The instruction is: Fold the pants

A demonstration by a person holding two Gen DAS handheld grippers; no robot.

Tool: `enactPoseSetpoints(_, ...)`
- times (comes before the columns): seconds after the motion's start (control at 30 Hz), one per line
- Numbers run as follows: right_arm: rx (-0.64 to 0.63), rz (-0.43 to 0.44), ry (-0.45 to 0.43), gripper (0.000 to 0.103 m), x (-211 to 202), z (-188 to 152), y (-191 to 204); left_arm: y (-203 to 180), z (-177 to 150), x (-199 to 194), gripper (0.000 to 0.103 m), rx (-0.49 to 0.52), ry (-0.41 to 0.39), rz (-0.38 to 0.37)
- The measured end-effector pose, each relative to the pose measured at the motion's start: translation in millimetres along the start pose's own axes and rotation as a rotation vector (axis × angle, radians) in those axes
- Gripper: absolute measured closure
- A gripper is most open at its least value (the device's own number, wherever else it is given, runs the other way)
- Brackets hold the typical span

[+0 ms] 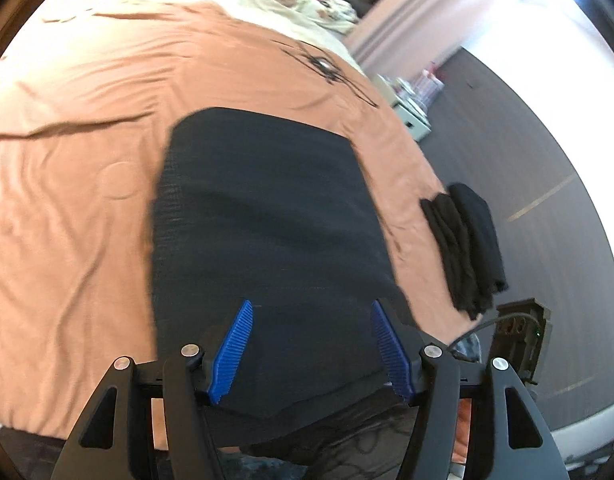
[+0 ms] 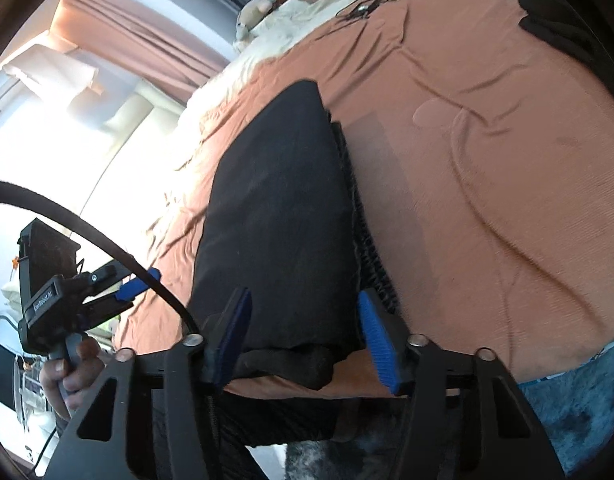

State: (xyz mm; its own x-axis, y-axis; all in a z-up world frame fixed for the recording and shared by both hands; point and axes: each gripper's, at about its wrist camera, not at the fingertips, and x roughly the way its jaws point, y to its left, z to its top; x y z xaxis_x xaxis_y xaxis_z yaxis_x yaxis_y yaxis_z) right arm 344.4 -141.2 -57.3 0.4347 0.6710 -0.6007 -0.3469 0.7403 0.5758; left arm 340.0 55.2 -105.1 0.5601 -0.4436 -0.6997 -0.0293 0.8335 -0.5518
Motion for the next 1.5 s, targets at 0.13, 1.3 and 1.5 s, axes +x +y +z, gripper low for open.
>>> enactPoseSetpoints(0.13, 0.002, -0.04, -0.004, 0.087, 2.0, 4.3, 0.5, 25.2, -7.1, -8.6, 0.039, -0.049, -0.031, 0.031)
enactPoseSetpoints(1.3, -0.079, -0.077, 0.06, 0.057, 37.4, 18.1, -13.9, 80.0, -62.4, 34.6, 0.039, -0.226, 0.038, -0.009)
enactPoseSetpoints(1.5, -0.073, -0.044, 0.077, 0.057, 52.4, 24.3, -15.1, 87.5, -69.9, 33.4, 0.047, -0.272, 0.051, -0.067)
